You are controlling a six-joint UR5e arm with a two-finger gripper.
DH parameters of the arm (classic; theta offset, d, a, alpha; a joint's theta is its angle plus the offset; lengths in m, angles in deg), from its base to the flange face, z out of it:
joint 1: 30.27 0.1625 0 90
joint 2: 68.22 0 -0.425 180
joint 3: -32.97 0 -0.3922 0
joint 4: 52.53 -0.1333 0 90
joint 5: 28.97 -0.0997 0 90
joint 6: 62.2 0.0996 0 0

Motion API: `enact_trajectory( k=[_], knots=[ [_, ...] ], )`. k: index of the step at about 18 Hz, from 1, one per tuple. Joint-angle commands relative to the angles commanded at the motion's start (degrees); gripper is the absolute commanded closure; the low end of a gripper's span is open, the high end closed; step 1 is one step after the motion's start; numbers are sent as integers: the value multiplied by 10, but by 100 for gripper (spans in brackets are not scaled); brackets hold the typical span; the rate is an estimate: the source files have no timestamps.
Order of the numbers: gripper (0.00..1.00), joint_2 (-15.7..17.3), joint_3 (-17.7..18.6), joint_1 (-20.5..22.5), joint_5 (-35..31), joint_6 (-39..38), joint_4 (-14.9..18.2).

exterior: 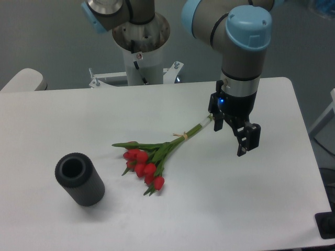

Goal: Pick up the flowers from the table
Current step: 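Move the open gripper along the tulip stems toward the tied bundle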

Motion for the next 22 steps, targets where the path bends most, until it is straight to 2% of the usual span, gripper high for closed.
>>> enact_trajectory(
  k=[5, 9, 15, 18, 22],
  knots=[
    [0, 10, 6, -4, 1, -4, -2],
    [0, 18, 48, -5, 4, -11, -19],
    [0, 27, 113, -23, 9, -241, -54],
    [0, 26, 144, -33, 7, -272, -83],
    [0, 24, 181, -33, 4, -318, -85]
  ],
)
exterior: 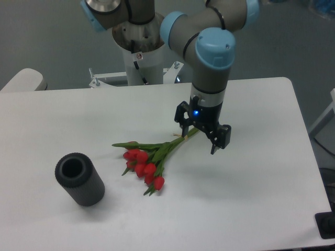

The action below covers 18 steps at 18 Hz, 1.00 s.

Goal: Pick up the flowers from the table
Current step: 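Move the open gripper along the tulip stems toward the tied bundle, then lower the gripper onto the stems and close it around them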

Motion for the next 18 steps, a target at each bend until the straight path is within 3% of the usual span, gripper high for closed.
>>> enact_trajectory(
  k=[12, 15, 18],
  knots=[
    [0, -23, 87, -34, -14, 32, -8],
    [0, -40, 98, -61, -69, 29, -36],
    [0, -48, 106, -64, -72, 25, -49]
  ],
)
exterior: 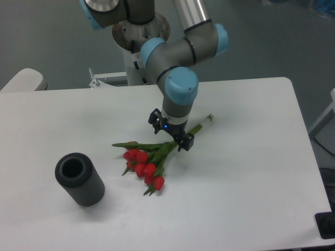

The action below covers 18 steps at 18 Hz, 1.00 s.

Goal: Pick up the flowers from the table
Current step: 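Lower the gripper onto the stems and close it around them, then lift the grasped red tulip bunch up off the table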

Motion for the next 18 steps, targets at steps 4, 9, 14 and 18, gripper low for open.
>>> enact_trajectory(
  k=[4, 9, 14, 18],
  knots=[
    [0, -17, 19, -1, 2, 1, -46],
    [29, -20, 19, -1, 3, 0, -60],
    [81, -20, 3, 2, 7, 6, -60],
    [82, -19, -7, 5, 21, 8, -60]
  ],
)
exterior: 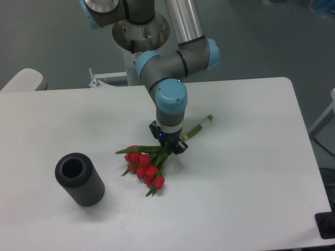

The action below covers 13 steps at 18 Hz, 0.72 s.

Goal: Pick up the flowers from the table
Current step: 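Lift the grasped red tulip bunch up off the table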

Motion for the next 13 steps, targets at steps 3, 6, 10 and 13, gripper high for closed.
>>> enact_trajectory(
  k=[3, 6, 10, 13],
  knots=[
    [83, 6, -20, 3, 12, 1, 2],
    [86, 15, -70, 10, 88, -2, 13],
    [86, 39, -121, 40, 205, -6, 37],
    [86, 39, -155, 54, 263, -8, 37]
  ],
)
